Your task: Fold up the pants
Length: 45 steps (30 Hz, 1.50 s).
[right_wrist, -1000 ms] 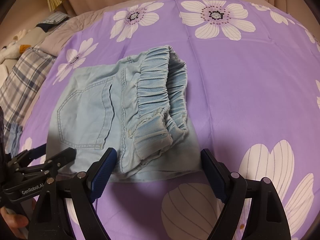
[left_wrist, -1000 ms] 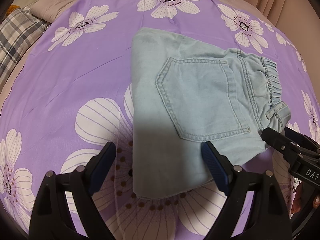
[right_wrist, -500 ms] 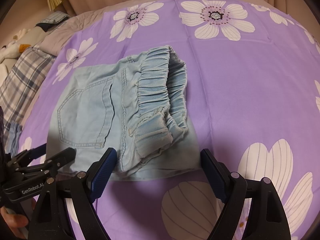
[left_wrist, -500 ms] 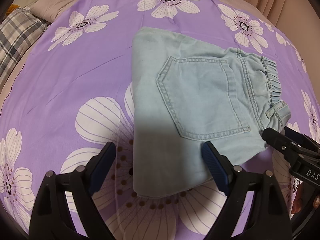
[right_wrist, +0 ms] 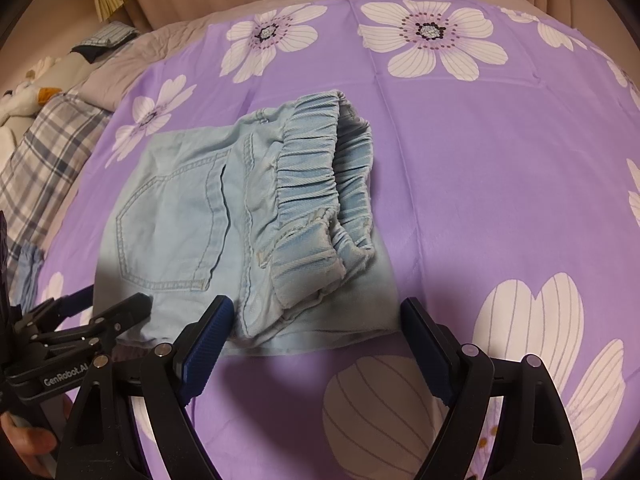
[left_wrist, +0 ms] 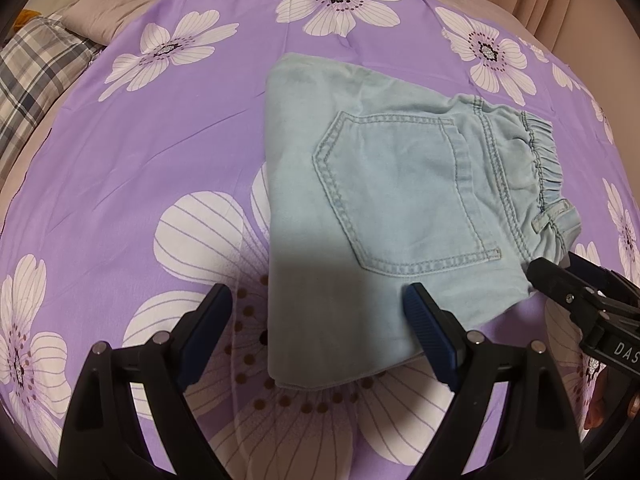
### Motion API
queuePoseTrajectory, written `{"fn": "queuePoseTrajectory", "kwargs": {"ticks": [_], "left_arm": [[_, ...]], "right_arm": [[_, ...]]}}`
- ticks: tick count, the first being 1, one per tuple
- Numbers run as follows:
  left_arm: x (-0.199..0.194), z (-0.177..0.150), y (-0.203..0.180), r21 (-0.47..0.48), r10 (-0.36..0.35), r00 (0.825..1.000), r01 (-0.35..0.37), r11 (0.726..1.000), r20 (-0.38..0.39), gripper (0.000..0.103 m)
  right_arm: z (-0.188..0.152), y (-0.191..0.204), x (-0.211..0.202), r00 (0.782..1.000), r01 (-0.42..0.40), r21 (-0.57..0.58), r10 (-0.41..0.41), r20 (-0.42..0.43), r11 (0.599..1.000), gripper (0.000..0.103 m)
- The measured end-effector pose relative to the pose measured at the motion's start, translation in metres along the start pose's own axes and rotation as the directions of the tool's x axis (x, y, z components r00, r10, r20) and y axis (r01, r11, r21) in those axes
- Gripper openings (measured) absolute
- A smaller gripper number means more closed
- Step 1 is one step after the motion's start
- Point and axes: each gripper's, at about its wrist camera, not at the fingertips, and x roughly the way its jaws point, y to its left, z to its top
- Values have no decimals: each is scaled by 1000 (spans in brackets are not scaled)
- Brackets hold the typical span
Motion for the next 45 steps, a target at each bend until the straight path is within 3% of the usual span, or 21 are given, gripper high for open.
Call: {"fn": "queuePoseTrajectory", "kwargs": {"ticks": [11, 20, 27, 32, 33, 35, 37, 41, 45], "left_arm": [[-18, -13, 1, 3, 5, 1000, -5, 1000, 10, 88], [-43, -30, -3, 4, -15, 1000, 14, 1000, 28, 88], [-78, -44, -8, 14, -1, 997, 0, 1000, 74, 103], [-103, -54, -13, 14, 16, 995, -18, 1000, 97, 103], [-106, -56, -13, 14, 19, 995, -21, 1000, 97, 103], [-114, -60, -12, 4, -24, 995, 23, 1000, 97, 103], [-119, -62, -11, -10, -66, 994, 68, 998, 90, 103], [-131, -67, -18, 10, 25, 995, -26, 1000, 99, 103], [-142, -72, -16, 16, 25, 993, -27, 1000, 115, 103]], "right_arm": [[-18, 3, -14, 999, 34, -30, -34, -16, 999, 84], [-32, 11, -43, 1000, 15, -51, -14, 23, 999, 84], [-44, 29, -75, 995, 56, -136, -44, 94, 989, 84], [-51, 37, -92, 991, 60, -169, -39, 126, 984, 84], [-52, 38, -95, 991, 58, -173, -36, 131, 983, 85], [-55, 41, -101, 989, 58, -179, -32, 147, 982, 99], [-58, 45, -109, 985, 49, -191, -16, 170, 980, 102], [-62, 52, -120, 981, 53, -203, -12, 195, 978, 102], [-64, 57, -131, 975, 55, -206, -8, 222, 977, 102]]}}
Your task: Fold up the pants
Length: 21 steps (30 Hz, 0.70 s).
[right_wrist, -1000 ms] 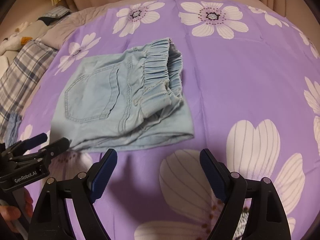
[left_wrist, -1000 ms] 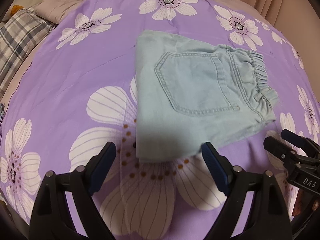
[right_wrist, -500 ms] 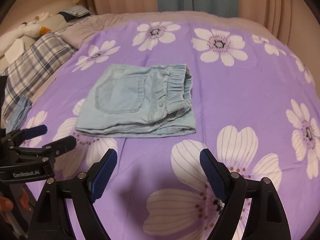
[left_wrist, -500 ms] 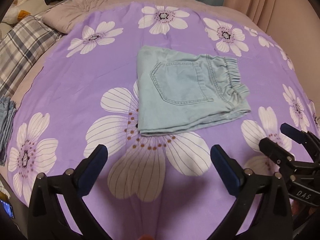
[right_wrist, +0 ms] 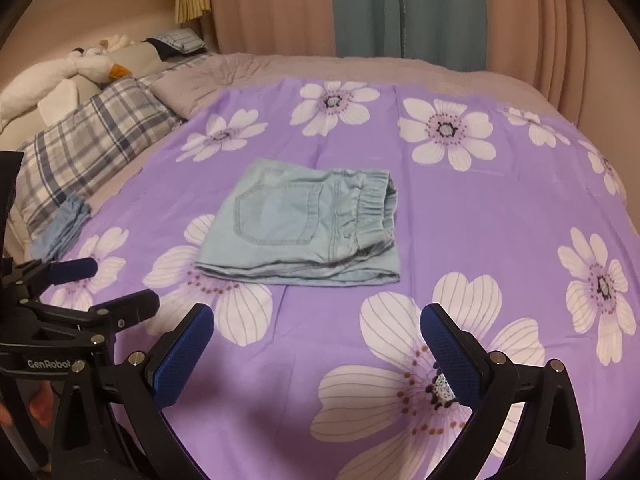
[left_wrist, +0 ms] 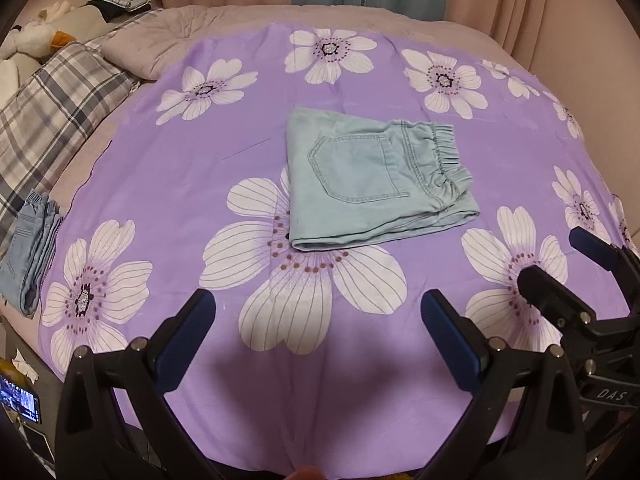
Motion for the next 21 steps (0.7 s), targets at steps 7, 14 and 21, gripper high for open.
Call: {"fn": "queuePoseTrajectory", "kwargs": {"ticks": [7, 14, 21], "left_arm": [[-10, 0, 4, -14, 4, 1000, -4, 1000, 20, 103], [-11, -1, 6, -18, 24, 999, -24, 1000, 21, 103], [-11, -2, 4, 1, 50, 998, -50, 999, 30, 103]], "right_arm": [[3, 4, -8, 1000, -4, 2, 3, 23, 1000, 102], [3, 7, -10, 1000, -3, -10, 3, 14, 1000, 102], [3, 9, -10, 1000, -6, -13, 6, 16, 1000, 102]]}}
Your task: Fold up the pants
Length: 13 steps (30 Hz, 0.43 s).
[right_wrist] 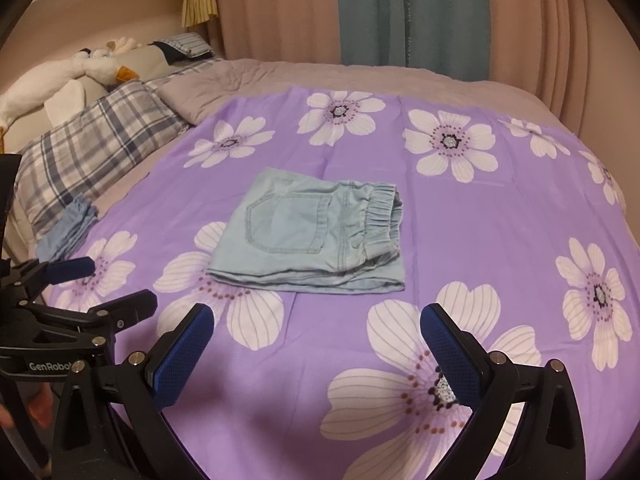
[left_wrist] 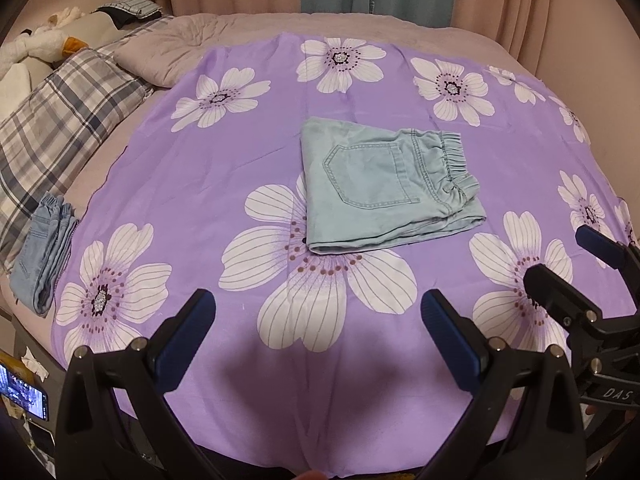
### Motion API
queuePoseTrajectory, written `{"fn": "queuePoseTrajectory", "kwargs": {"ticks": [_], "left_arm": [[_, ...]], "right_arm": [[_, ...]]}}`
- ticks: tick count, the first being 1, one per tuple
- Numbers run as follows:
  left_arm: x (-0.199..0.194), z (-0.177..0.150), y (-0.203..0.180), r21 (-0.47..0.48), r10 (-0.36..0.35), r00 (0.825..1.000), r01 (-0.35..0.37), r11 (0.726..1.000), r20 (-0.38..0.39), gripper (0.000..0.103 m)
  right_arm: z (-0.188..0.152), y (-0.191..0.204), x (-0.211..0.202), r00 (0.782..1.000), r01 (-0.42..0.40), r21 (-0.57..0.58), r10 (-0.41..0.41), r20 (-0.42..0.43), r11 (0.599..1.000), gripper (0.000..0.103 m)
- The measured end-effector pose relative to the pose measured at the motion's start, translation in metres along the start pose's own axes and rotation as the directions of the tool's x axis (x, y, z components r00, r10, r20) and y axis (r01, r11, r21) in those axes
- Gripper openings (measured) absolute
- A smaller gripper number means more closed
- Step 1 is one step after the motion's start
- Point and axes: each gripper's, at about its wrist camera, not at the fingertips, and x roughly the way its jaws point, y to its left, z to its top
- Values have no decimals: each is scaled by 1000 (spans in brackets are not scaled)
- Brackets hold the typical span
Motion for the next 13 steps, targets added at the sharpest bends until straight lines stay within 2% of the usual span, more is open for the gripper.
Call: {"fn": "queuePoseTrajectory", "kwargs": {"ticks": [13], "left_arm": [[0, 1, -3, 0, -2, 1000, 2, 1000, 5, 103]], "right_arm": [[0, 0, 2, 1000, -4, 6, 4, -4, 1000, 102]]}}
